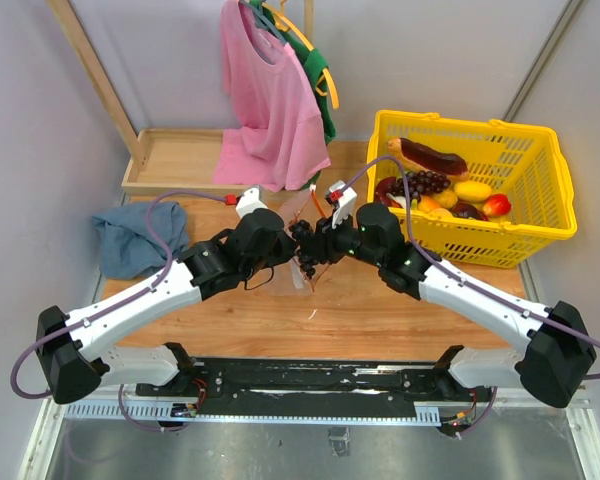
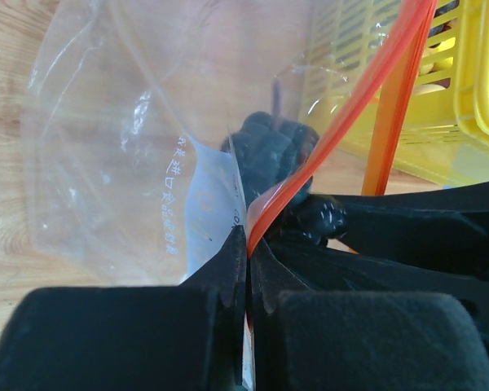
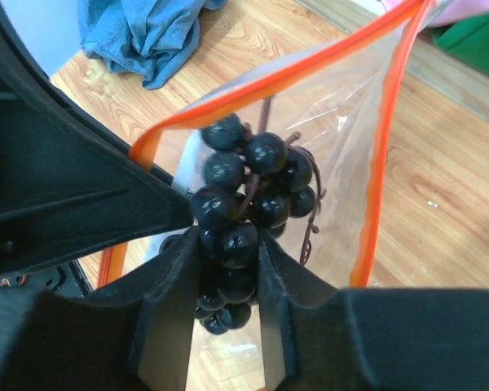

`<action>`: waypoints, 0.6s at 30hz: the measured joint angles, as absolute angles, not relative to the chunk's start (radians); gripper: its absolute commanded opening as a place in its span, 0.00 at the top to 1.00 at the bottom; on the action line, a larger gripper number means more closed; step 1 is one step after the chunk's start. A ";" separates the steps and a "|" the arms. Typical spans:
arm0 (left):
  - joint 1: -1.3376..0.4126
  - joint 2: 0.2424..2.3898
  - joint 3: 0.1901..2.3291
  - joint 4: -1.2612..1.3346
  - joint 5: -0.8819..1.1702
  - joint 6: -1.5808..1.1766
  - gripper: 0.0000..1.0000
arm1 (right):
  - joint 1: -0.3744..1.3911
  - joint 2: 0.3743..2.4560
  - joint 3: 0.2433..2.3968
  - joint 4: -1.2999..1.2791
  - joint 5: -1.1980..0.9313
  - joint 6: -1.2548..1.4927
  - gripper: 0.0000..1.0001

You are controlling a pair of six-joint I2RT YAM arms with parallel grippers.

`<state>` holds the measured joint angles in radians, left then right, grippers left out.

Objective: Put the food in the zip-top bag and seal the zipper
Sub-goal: Place the fake fruit in the zipper food storage bag.

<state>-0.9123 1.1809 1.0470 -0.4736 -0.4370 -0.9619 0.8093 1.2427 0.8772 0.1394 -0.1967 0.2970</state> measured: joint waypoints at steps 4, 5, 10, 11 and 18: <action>-0.912 1.181 1.047 -0.472 -0.434 -0.962 1.00 | 0.809 1.242 0.928 0.107 -0.202 0.283 0.51; -0.912 1.181 1.046 -0.472 -0.435 -0.962 1.00 | 0.809 1.240 0.942 0.096 -0.202 0.278 0.50; -0.912 1.180 1.033 -0.473 -0.446 -0.962 1.00 | 0.810 1.217 0.968 0.047 -0.195 0.252 0.45; -0.912 1.180 1.031 -0.473 -0.448 -0.962 1.00 | 0.810 1.209 0.970 0.036 -0.191 0.245 0.44; -0.912 1.157 1.030 -0.475 -0.465 -0.958 1.00 | 0.811 1.185 1.067 -0.097 -0.126 0.179 0.37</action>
